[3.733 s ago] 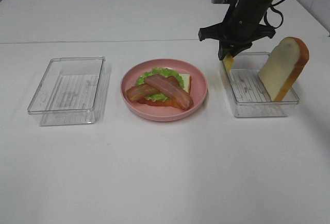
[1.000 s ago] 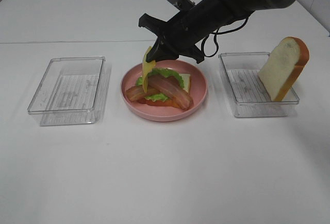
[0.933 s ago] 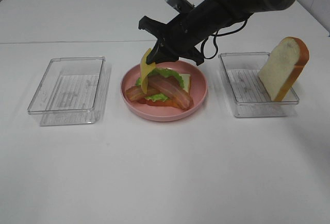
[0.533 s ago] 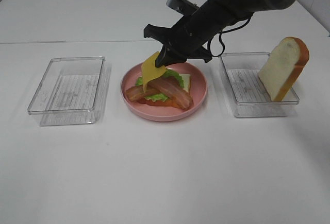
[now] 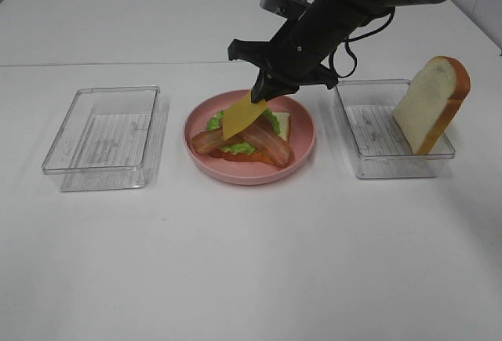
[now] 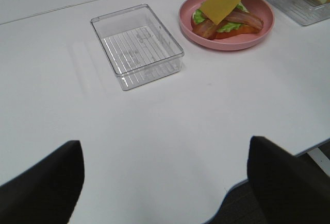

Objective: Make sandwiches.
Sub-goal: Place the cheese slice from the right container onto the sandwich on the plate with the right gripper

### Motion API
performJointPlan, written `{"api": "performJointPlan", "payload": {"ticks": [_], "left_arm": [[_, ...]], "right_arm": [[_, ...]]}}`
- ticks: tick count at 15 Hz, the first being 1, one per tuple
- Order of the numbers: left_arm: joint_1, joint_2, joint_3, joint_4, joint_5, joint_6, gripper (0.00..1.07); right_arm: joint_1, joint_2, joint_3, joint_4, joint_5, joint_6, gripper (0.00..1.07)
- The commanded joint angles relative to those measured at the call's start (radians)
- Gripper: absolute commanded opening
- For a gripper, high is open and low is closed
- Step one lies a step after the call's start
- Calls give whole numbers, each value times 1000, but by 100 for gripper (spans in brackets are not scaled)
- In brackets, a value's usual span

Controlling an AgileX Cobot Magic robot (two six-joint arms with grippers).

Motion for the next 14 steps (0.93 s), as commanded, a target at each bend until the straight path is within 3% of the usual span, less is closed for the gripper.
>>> {"api": "performJointPlan", "payload": {"ticks": [1, 2, 3, 8, 14], "left_arm": [[-2, -8, 1, 0, -9, 1, 82], [-2, -8, 1, 0, -9, 1, 82], [-2, -8, 1, 0, -9, 1, 82], [-2, -8, 1, 0, -9, 1, 82], [-2, -8, 1, 0, -9, 1, 82]], "right_arm": [[-2, -4, 5, -5, 8, 20, 48], [-2, -4, 5, -5, 8, 20, 48], [-2, -7, 5, -11, 14, 20, 61], [-2, -86, 4, -135, 60, 50, 79], [-32, -265, 2, -458, 126, 178, 80]]}}
